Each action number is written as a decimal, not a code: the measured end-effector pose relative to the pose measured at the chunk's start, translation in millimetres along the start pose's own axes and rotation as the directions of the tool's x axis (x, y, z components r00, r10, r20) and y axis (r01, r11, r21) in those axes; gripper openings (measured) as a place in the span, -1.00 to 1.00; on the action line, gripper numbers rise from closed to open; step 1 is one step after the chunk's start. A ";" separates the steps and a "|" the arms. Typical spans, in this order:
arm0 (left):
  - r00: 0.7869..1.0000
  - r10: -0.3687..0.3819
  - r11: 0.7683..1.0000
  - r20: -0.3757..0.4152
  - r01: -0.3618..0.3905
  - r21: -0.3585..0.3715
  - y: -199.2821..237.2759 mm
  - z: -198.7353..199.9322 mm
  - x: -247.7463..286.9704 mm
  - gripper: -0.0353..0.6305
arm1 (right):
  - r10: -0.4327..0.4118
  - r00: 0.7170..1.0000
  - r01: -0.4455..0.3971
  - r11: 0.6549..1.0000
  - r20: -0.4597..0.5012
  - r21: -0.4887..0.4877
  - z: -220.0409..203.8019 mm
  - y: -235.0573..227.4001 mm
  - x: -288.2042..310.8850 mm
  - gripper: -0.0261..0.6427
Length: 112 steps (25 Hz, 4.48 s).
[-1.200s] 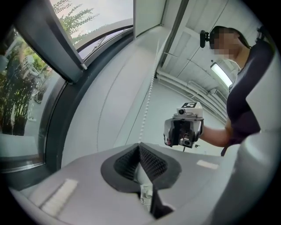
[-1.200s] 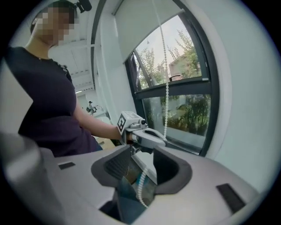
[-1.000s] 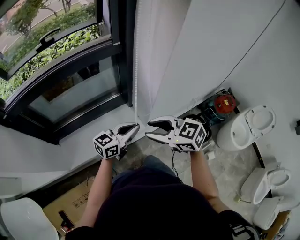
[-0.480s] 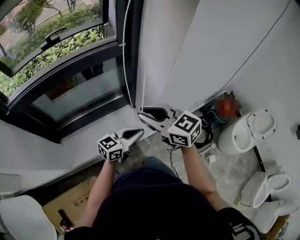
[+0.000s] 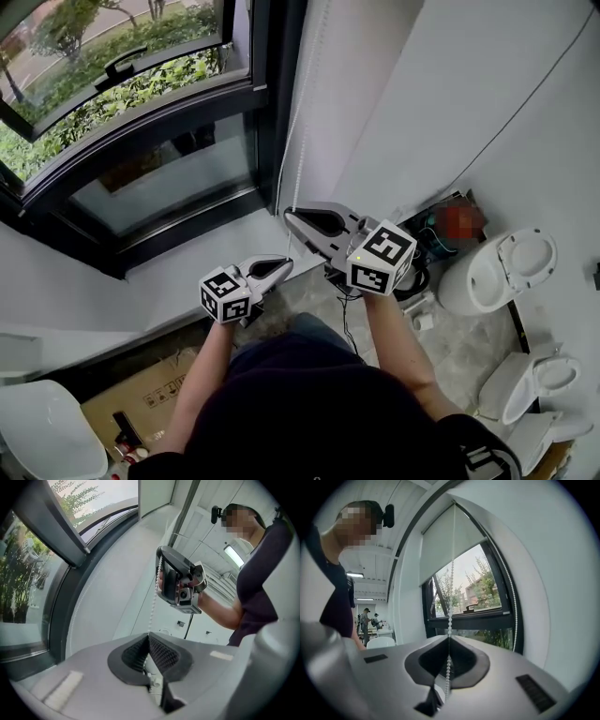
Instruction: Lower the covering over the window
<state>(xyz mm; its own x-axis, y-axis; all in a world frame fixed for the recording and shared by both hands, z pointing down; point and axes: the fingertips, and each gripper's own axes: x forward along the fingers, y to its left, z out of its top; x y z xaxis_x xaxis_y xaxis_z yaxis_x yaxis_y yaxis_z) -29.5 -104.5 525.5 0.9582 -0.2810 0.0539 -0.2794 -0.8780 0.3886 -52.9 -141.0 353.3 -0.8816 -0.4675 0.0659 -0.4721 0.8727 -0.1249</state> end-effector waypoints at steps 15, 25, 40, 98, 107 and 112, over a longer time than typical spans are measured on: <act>0.995 -0.016 0.997 -0.101 0.008 -0.079 -14.8 -41.6 -10.6 -0.86 | 0.001 0.999 0.003 0.998 -0.052 0.066 -41.6 -1.9 2.2 -0.88; 0.989 0.016 0.997 -0.145 -0.027 -0.076 -20.8 -61.0 -17.1 -0.86 | 0.031 0.990 -0.011 0.989 -0.136 0.151 -93.2 -2.4 2.3 -0.88; 0.986 0.160 0.984 -0.049 -0.163 -0.069 -8.5 -23.0 9.5 -0.85 | 0.102 0.966 -0.058 0.982 -0.237 0.182 -132.3 -17.3 -17.3 -0.88; 0.960 0.195 0.945 0.201 -0.239 0.224 -37.6 171.6 44.2 -0.50 | 0.227 0.898 -0.190 0.973 -0.376 0.133 -197.7 -29.7 -47.0 -0.88; 0.950 0.164 0.944 0.267 -0.229 0.237 -44.1 201.9 47.8 -0.73 | 0.251 0.899 -0.216 0.967 -0.360 0.133 -197.9 -16.0 -43.2 -0.88; 0.947 0.168 0.947 0.273 -0.232 0.223 -47.2 200.9 46.2 -0.82 | 0.247 0.896 -0.214 0.968 -0.370 0.128 -198.1 -15.6 -43.5 -0.89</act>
<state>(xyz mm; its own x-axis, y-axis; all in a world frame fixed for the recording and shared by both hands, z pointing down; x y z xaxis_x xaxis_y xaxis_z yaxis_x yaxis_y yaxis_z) 15.5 -153.9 324.8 0.8436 -0.5196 -0.1351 -0.5010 -0.8524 0.1499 -7.4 -106.3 548.5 -0.9064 -0.1508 0.3945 -0.2683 0.9270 -0.2621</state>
